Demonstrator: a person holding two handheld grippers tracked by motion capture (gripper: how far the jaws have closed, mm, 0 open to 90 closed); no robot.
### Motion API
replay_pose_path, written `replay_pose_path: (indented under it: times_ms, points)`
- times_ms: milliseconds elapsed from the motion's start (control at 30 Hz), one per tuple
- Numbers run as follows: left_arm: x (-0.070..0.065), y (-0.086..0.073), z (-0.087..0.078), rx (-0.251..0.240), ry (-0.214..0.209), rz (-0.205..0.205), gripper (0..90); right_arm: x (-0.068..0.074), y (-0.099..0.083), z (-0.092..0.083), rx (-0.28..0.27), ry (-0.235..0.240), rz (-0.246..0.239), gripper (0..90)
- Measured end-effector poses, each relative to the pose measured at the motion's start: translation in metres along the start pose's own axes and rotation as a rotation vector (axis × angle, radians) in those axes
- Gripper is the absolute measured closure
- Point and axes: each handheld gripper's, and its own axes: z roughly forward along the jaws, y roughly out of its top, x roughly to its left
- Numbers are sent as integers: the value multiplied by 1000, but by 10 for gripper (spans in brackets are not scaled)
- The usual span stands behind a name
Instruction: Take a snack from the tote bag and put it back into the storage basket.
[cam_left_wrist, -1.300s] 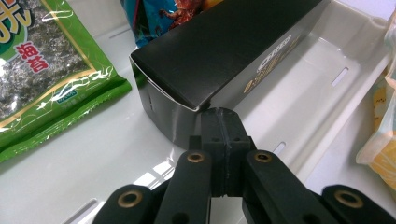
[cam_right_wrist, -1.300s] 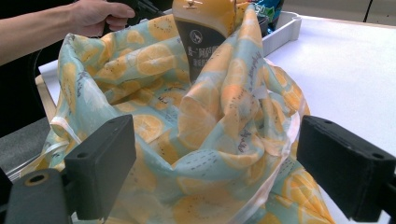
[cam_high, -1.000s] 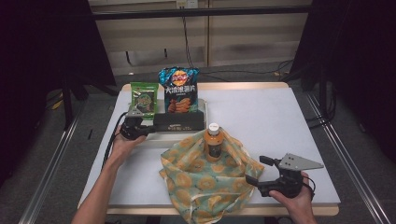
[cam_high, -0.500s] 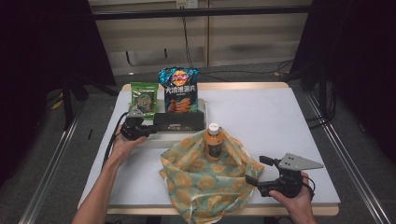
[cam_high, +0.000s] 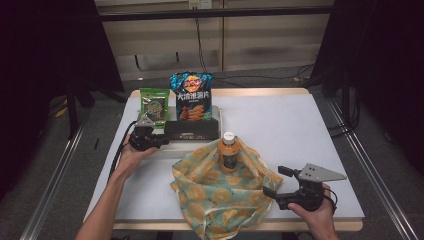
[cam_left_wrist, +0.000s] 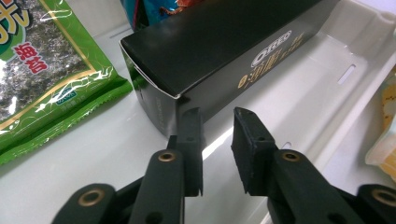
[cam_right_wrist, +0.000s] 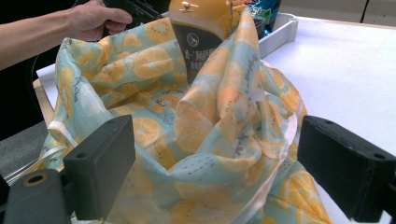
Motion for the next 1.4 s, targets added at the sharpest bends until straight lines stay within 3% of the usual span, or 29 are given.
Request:
replay_pose_path:
  times_ms: [133,167,333,433,533,600,867,933,1000,1133,1200,1400]
  points:
    - [-4,0,-6,-26,7,-7,597,-1,0,-4,-3,-5,-5,107]
    - [-6,-1,-8,-46,3,-26,565,-1,0,-4,-6,-7,-10,107]
    - [-15,2,-17,-84,-3,-10,436,-2,0,-7,-15,-15,-3,108]
    - [-18,5,-20,-113,-8,-33,348,-3,0,-7,-19,-21,0,108]
    - [-21,6,-23,-128,-37,-41,342,-4,1,-7,-22,-25,0,109]
    - [-25,7,-24,-134,-52,-26,338,-5,1,-6,-23,-28,2,111]
    - [-38,13,-30,-154,-69,11,316,-3,0,-9,-24,-37,1,116]
    - [-47,17,-34,-152,-89,33,322,-4,0,-10,-27,-34,-4,116]
    - [-57,20,-37,-160,-131,61,384,-3,0,-12,-36,-30,-11,120]
    - [-76,30,-42,-204,-145,100,417,-2,1,-8,-30,-22,-7,126]
    - [-82,33,-40,-214,-162,104,419,-1,1,-6,-28,-18,-16,138]
    - [-96,34,-32,-229,-199,66,404,-2,0,-8,-27,-19,-9,161]
